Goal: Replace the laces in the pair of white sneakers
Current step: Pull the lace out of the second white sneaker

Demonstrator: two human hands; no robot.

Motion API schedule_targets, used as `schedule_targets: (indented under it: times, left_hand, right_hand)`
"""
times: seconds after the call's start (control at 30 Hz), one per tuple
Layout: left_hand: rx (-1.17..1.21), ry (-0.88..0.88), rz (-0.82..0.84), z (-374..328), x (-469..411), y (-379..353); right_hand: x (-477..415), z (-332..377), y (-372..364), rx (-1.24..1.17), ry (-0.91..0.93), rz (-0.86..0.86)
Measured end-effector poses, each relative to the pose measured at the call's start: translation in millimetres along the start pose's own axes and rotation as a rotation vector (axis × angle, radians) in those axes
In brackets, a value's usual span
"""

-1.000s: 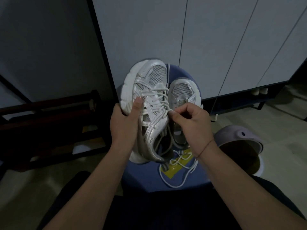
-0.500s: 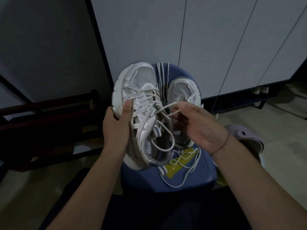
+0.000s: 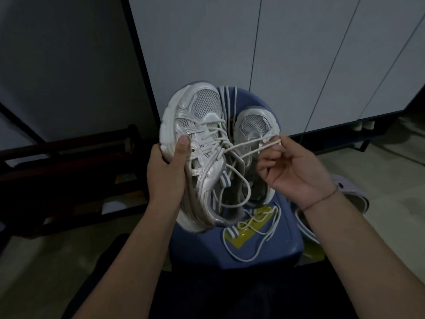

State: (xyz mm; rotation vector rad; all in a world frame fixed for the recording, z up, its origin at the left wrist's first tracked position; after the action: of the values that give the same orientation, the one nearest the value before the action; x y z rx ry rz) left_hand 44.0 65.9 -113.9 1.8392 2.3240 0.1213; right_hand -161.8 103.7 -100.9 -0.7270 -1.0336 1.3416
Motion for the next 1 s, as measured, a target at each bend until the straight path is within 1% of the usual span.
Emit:
schedule_targets:
  times: [0.07, 0.17, 0.27, 0.33, 0.4, 0.43, 0.5, 0.53, 0.57, 0.6, 0.67, 0.77, 0.83, 0.9, 1.0]
  left_hand:
    - [0.024, 0.019, 0.011, 1.2, 0.2, -2.2]
    - [0.043, 0.044, 0.013, 2.2, 0.2, -4.6]
    - [0.034, 0.037, 0.008, 2.4, -1.1, -5.5]
    - [0.026, 0.028, 0.008, 3.1, -1.6, -5.7]
    - [0.022, 0.026, 0.014, 3.2, -1.4, -5.9]
    - [0.024, 0.029, 0.015, 3.5, -1.6, -5.8]
    - [0.03, 0.037, 0.015, 3.1, -1.5, -5.2]
    - [0.031, 0.037, 0.015, 2.8, -1.4, -4.8]
    - [0.032, 0.035, 0.015, 2.4, -1.2, -4.3]
    - [0.032, 0.033, 0.015, 2.1, -1.1, -4.1]
    - [0.031, 0.037, 0.016, 2.0, -0.6, -3.6]
    - [0.036, 0.048, 0.012, 2.3, -0.4, -3.6]
    - [0.034, 0.044, 0.006, 1.4, 0.0, -3.7]
    - [0.025, 0.033, 0.005, 1.2, 0.4, -3.9]
    - [0.01, 0.018, 0.019, 1.0, 1.2, -5.1]
  right_hand:
    - [-0.6, -1.2, 4.4, 0.118, 0.035, -0.047]
    - [1.2, -11.7, 2.1, 0.392, 0.087, -0.04]
    - [2.8, -14.5, 1.2, 0.602, 0.245, -0.033]
    - [3.4, -14.3, -0.4, 0.694, 0.329, -0.043]
    - [2.4, -11.6, -2.4, 0.653, 0.334, -0.07]
    - [1.5, -9.6, -2.6, 0.557, 0.283, -0.072]
    - [0.9, -2.1, -3.5, 0.233, 0.157, -0.048]
    - [0.1, 3.9, -2.6, 0.068, 0.126, -0.036]
    - [-1.4, 10.8, 0.5, -0.048, 0.125, -0.034]
    - [-2.6, 15.9, 3.8, -0.099, 0.139, -0.041]
    - [-3.5, 16.7, 7.9, -0.031, 0.149, -0.051]
    - [0.3, -1.5, 3.8, 0.273, 0.119, -0.04]
    - [3.7, -10.3, 2.3, 0.443, 0.171, -0.05]
    - [6.5, -13.5, -0.6, 0.499, 0.225, -0.051]
    - [6.2, -10.9, -1.3, 0.42, 0.228, -0.08]
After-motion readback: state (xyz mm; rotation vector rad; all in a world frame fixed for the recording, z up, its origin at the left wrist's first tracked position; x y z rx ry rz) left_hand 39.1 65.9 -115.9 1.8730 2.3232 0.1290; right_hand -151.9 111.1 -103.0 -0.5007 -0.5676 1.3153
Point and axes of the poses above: each hand's wrist, its own x-axis away from the middle knuckle, its own y-axis out of the back of the hand, z = x × y, the point moved 4 cm from there along -x, towards the middle knuckle, and after that the axes turned 7 degrees about -x, right-handed, at the moved point
